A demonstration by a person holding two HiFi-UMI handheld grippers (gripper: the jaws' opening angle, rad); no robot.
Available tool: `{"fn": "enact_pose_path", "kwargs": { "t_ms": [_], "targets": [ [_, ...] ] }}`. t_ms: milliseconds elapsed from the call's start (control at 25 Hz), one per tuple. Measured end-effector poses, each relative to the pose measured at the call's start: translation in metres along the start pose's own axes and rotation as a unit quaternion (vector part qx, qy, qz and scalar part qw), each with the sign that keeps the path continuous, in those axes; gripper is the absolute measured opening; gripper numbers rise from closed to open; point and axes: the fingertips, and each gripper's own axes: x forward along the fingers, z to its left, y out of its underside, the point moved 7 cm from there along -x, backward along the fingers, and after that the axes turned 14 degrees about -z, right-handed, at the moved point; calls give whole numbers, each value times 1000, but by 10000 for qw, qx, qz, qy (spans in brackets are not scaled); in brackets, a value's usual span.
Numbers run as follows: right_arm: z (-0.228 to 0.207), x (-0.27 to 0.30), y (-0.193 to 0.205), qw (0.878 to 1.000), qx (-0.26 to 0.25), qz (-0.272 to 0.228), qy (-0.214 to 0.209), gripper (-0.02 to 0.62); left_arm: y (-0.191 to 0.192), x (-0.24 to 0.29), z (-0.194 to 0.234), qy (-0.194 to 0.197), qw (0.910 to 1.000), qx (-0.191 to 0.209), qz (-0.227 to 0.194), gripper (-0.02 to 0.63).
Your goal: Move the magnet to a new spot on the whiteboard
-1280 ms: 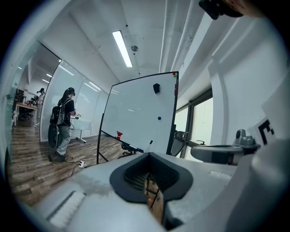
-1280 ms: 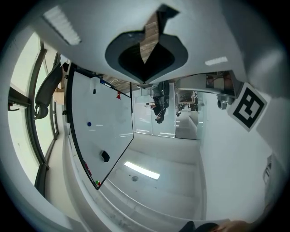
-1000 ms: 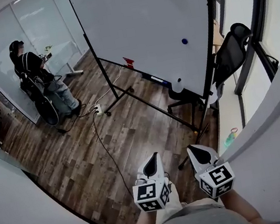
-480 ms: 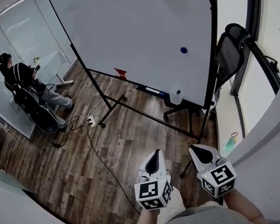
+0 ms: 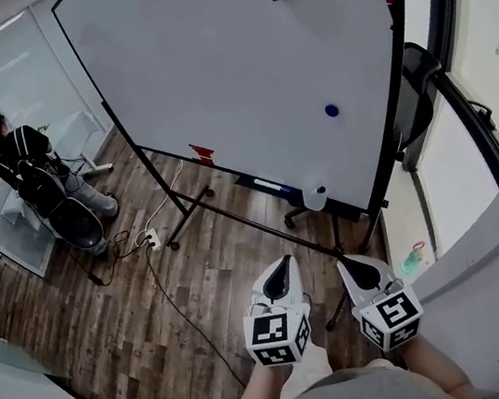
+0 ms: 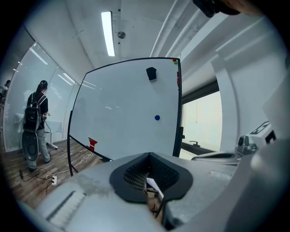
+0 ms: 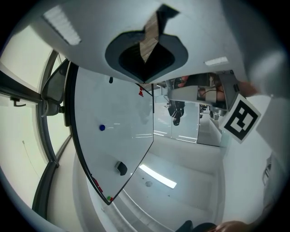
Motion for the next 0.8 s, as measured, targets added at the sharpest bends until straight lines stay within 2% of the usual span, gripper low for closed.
{"fn": "enact_pose_path", "kwargs": {
  "t_ms": [360,800],
  "targets": [
    [-30,54,-10,9981,-146,-84,591,2,-28,93,21,770,9969,120,-52,3],
    [-65,85,-14,9894,-280,-143,1417,2,-51,189,6,1693,9846,357,-259,3]
  ]
}}
